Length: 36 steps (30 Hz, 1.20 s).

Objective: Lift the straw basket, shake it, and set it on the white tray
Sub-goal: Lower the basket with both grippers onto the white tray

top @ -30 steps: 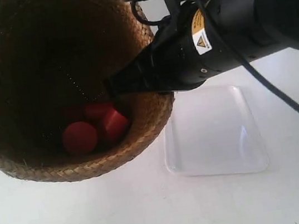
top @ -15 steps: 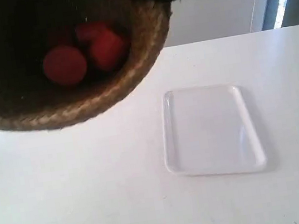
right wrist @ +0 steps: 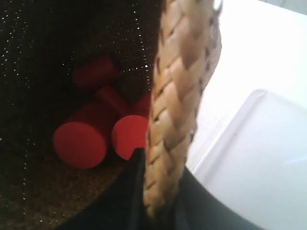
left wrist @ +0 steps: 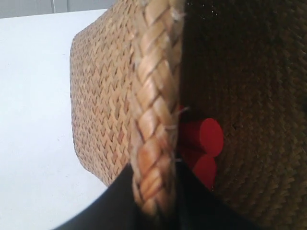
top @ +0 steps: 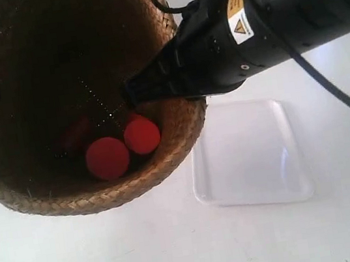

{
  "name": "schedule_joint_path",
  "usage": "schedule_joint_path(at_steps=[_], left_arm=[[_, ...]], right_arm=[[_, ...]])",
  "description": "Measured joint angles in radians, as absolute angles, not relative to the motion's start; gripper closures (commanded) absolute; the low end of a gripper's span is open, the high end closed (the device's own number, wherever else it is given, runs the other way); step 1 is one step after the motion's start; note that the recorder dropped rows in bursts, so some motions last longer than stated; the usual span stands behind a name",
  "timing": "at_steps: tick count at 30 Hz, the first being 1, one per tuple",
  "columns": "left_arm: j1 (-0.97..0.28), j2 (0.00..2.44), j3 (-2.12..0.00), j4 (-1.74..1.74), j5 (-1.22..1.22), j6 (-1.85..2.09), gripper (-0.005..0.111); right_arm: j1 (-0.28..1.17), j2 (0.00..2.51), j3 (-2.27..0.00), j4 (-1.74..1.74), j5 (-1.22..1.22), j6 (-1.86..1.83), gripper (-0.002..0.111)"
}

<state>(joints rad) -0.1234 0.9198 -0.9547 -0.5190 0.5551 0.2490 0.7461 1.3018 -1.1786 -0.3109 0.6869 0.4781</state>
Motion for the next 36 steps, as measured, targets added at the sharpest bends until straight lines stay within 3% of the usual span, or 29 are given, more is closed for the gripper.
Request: schedule_joint_path(at_steps=[7, 16, 29, 36], left_arm=[[-0.123, 0.924, -0.958, -0.557, 0.560, 0.293, 0.107], [-0.137, 1.081, -1.065, -0.781, 0.531, 0.337, 0.107], [-0.402, 1.258, -1.093, -0.845, 0.260, 0.329, 0.107], [-0.472, 1.352, -1.130, -0.847, 0.226, 0.267, 0.107]], right_arm=[[0.713, 1.287, -1.179, -0.319, 0.712, 0.478, 0.108], [0.541, 1.253, -1.223, -0.234, 0.770, 0.388, 0.108], [0.323, 1.257, -1.302, -0.174, 0.932, 0.224, 0.108], [0.213, 1.318, -1.303, -0.103, 1.008, 0.105, 0.108]])
